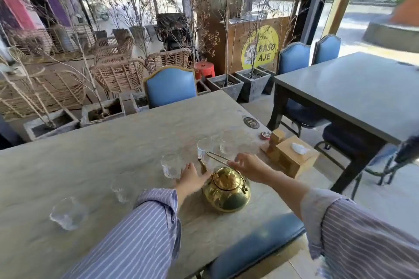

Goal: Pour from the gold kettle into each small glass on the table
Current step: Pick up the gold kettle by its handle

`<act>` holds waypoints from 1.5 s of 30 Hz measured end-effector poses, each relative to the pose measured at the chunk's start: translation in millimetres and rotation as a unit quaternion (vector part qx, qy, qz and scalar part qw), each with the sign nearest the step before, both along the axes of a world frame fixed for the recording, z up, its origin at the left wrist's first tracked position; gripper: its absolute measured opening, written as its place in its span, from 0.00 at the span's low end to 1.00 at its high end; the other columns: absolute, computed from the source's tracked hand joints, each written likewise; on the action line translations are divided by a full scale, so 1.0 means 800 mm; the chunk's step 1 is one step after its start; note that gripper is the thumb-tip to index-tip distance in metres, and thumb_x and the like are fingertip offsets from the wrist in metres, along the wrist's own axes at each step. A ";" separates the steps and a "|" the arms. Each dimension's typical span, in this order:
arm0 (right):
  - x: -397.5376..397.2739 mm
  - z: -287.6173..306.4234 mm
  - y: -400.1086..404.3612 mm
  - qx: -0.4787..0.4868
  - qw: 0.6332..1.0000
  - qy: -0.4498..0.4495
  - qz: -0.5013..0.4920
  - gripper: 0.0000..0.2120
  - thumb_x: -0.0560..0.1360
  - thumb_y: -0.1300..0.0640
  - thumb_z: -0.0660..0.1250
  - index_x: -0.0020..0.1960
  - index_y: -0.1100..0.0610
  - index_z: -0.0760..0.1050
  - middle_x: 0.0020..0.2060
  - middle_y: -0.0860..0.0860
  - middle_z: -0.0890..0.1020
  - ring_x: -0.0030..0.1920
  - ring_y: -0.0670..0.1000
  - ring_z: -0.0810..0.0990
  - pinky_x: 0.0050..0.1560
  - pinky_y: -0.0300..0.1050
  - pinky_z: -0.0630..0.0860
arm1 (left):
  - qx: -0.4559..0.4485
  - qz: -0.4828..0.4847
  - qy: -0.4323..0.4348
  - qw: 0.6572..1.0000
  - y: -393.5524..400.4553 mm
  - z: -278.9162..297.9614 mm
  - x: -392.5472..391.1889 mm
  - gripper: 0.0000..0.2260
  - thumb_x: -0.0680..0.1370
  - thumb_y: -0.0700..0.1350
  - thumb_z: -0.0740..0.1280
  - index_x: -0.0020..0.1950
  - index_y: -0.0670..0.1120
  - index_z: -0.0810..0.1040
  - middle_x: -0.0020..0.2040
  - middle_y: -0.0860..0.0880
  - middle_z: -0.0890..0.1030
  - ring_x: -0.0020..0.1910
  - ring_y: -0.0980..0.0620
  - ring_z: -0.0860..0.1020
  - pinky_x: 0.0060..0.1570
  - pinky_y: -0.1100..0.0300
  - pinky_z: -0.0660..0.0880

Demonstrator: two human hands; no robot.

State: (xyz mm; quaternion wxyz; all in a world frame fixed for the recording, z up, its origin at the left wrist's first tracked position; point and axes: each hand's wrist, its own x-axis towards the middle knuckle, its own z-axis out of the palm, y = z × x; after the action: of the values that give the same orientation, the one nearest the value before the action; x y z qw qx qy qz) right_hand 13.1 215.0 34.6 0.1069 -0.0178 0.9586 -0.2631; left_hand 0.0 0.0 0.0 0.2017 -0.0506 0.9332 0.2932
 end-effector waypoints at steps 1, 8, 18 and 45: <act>0.001 -0.003 0.000 -0.020 1.000 -0.015 -0.004 0.26 0.78 0.37 0.59 0.54 0.60 0.78 0.50 0.56 0.82 0.47 0.52 0.80 0.48 0.49 0.78 | 0.032 0.011 -0.001 0.999 0.010 -0.005 0.005 0.47 0.78 0.70 0.59 0.84 0.39 0.50 0.84 0.40 0.56 0.82 0.40 0.57 0.79 0.43 0.58; 0.013 -0.025 -0.001 -0.190 0.981 -0.024 -0.004 0.25 0.82 0.44 0.57 0.32 0.58 0.72 0.29 0.52 0.76 0.30 0.49 0.72 0.33 0.40 0.68 | 0.264 0.268 -0.004 0.927 0.092 -0.026 0.049 0.34 0.80 0.63 0.64 0.73 0.37 0.70 0.54 0.46 0.80 0.48 0.49 0.79 0.43 0.60 0.73; 0.006 -0.050 0.025 -0.357 0.928 -0.094 0.045 0.25 0.80 0.42 0.60 0.30 0.56 0.66 0.22 0.45 0.67 0.24 0.44 0.64 0.28 0.37 0.62 | 0.308 0.485 0.046 0.817 0.141 -0.055 0.068 0.49 0.63 0.74 0.72 0.73 0.42 0.70 0.64 0.42 0.81 0.61 0.40 0.81 0.64 0.44 0.77; -0.084 -0.003 0.105 -0.378 0.925 0.038 0.025 0.27 0.81 0.45 0.60 0.29 0.62 0.66 0.22 0.50 0.67 0.24 0.48 0.64 0.29 0.45 0.62 | 0.368 0.321 -0.035 0.872 0.223 -0.031 -0.013 0.56 0.53 0.82 0.69 0.76 0.58 0.66 0.72 0.49 0.75 0.67 0.45 0.77 0.57 0.48 0.81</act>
State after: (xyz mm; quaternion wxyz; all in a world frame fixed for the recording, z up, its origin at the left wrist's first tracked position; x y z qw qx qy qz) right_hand -54.1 299.3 32.0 0.0624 -0.0908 0.7908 -0.6021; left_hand -10.6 178.7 -24.5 0.1328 -0.2801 0.6826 0.6618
